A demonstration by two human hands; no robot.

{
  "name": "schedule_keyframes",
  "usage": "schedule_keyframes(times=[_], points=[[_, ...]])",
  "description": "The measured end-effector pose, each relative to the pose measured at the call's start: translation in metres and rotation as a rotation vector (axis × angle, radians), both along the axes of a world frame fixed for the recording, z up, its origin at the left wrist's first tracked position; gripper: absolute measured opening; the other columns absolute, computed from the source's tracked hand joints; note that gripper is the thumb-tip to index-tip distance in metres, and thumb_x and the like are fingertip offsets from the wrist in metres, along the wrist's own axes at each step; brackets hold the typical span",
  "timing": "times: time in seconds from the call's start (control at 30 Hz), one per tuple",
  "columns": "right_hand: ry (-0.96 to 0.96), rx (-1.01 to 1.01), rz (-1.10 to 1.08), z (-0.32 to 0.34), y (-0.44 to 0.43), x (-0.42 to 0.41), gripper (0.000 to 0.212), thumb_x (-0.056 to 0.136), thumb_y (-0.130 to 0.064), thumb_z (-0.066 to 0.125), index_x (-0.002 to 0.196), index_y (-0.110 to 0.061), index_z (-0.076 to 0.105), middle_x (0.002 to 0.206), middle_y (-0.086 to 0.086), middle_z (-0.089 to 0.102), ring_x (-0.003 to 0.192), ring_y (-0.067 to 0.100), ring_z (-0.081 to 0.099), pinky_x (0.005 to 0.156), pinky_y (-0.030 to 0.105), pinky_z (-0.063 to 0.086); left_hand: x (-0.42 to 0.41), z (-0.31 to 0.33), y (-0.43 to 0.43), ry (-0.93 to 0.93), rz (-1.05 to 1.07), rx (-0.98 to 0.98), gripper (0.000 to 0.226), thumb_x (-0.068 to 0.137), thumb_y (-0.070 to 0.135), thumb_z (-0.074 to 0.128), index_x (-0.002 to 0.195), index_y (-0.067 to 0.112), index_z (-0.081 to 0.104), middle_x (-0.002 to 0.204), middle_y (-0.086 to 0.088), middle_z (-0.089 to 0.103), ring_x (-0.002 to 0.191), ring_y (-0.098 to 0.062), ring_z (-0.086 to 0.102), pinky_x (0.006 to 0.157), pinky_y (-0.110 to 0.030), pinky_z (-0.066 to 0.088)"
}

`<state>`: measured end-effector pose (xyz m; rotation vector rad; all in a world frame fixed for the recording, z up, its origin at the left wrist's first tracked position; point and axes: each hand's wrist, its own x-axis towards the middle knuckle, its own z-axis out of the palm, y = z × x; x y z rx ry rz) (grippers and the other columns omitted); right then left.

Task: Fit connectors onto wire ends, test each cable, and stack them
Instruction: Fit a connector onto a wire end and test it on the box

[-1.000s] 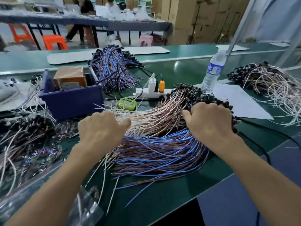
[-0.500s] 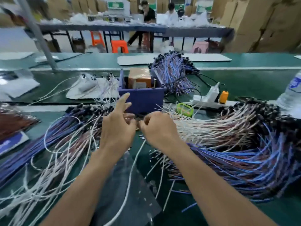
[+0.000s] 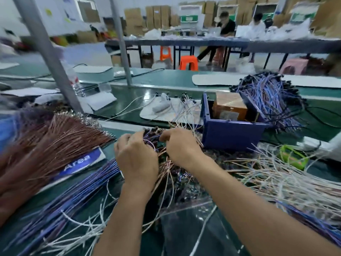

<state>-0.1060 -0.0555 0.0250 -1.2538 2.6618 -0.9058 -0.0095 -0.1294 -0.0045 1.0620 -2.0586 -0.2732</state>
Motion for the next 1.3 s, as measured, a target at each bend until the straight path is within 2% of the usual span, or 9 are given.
schedule_keyframes(times=[0.17, 0.33, 0.6, 0.8, 0.9, 0.97, 1.03, 1.17, 1.3], points=[[0.062, 0.290, 0.121, 0.004, -0.044, -0.021, 0.036, 0.090, -0.003, 0.054, 0.113, -0.020, 0.076, 0.118, 0.008, 0.073, 0.111, 0.030, 0.066, 0.097, 0.040, 0.054, -0.001, -0.022, -0.016, -0.062, -0.114, 0.192, 0.052, 0.086, 0.007, 0.071, 0.137, 0.011, 0.063, 0.128, -0.013, 0.066, 0.125, -0.031, 0.053, 0.107, -0.044, 0.041], [0.109, 0.441, 0.200, 0.000, -0.060, -0.026, 0.028, 0.090, -0.010, 0.060, 0.114, -0.016, 0.072, 0.120, 0.009, 0.071, 0.112, 0.031, 0.065, 0.095, 0.037, 0.053, -0.005, -0.029, -0.024, -0.128, -0.317, 0.230, 0.034, 0.083, 0.007, 0.065, 0.115, 0.017, 0.071, 0.109, -0.008, 0.067, 0.110, -0.033, 0.057, 0.099, -0.042, 0.043], [0.215, 0.247, 0.032, 0.023, -0.031, -0.019, 0.027, 0.091, 0.004, 0.053, 0.105, -0.007, 0.073, 0.109, 0.012, 0.065, 0.095, 0.031, 0.063, 0.083, 0.040, 0.054, -0.010, -0.035, -0.031, -0.182, -0.178, 0.288, 0.038, 0.094, 0.027, 0.056, 0.129, 0.030, 0.070, 0.118, -0.002, 0.069, 0.114, -0.026, 0.055, 0.103, -0.034, 0.037], [0.204, -0.060, -0.155, 0.046, 0.044, -0.011, 0.028, 0.101, -0.012, 0.049, 0.085, -0.021, 0.069, 0.088, -0.007, 0.059, 0.074, 0.015, 0.057, 0.064, 0.037, 0.047, -0.008, -0.029, -0.018, -0.117, -0.148, 0.265, 0.035, 0.097, 0.032, 0.059, 0.127, 0.020, 0.072, 0.127, -0.010, 0.069, 0.123, -0.026, 0.054, 0.115, -0.040, 0.032], [-0.051, -0.328, -0.219, 0.035, 0.086, 0.003, 0.025, 0.103, -0.022, 0.052, 0.084, -0.026, 0.069, 0.063, -0.001, 0.067, 0.053, 0.017, 0.063, 0.046, 0.035, 0.049, -0.006, -0.021, -0.013, -0.006, -0.282, 0.192, 0.029, 0.091, 0.023, 0.074, 0.120, 0.022, 0.076, 0.119, -0.004, 0.074, 0.115, -0.022, 0.061, 0.108, -0.035, 0.040], [-0.337, -0.609, -0.280, 0.026, 0.110, 0.003, 0.022, 0.101, -0.015, 0.059, 0.086, -0.024, 0.073, 0.064, 0.002, 0.070, 0.049, 0.020, 0.065, 0.041, 0.028, 0.047, -0.003, -0.012, -0.006, 0.085, -0.446, 0.198, 0.037, 0.081, 0.022, 0.085, 0.117, 0.029, 0.078, 0.105, 0.012, 0.077, 0.102, -0.002, 0.066, 0.098, -0.019, 0.044], [-0.633, -0.924, -0.383, 0.022, 0.133, -0.002, 0.015, 0.098, -0.010, 0.064, 0.087, -0.014, 0.073, 0.065, 0.004, 0.070, 0.052, 0.017, 0.065, 0.045, 0.023, 0.048, 0.000, -0.003, 0.005, 0.156, -0.581, 0.256, 0.037, 0.076, 0.028, 0.089, 0.109, 0.039, 0.079, 0.082, 0.029, 0.074, 0.085, 0.014, 0.066, 0.084, -0.005, 0.045], [-1.182, -1.460, -0.466, 0.015, 0.175, -0.013, 0.008, 0.082, -0.013, 0.072, 0.088, -0.009, 0.069, 0.073, 0.002, 0.066, 0.060, 0.009, 0.060, 0.053, 0.017, 0.050, -0.001, 0.010, 0.037, 0.278, -0.813, 0.356, 0.028, 0.075, 0.027, 0.091, 0.095, 0.042, 0.080, 0.082, 0.029, 0.075, 0.073, 0.007, 0.071, 0.066, -0.007, 0.050], [-1.316, -1.506, -0.452, 0.006, 0.198, -0.021, 0.026, 0.096, -0.028, 0.061, 0.079, -0.012, 0.074, 0.082, 0.004, 0.073, 0.072, 0.016, 0.069, 0.075, 0.032, 0.058, -0.007, 0.007, 0.072, 0.115, -1.046, 0.257, 0.022, 0.079, 0.031, 0.088, 0.100, 0.035, 0.082, 0.087, 0.023, 0.077, 0.079, 0.005, 0.071, 0.071, -0.011, 0.053]])
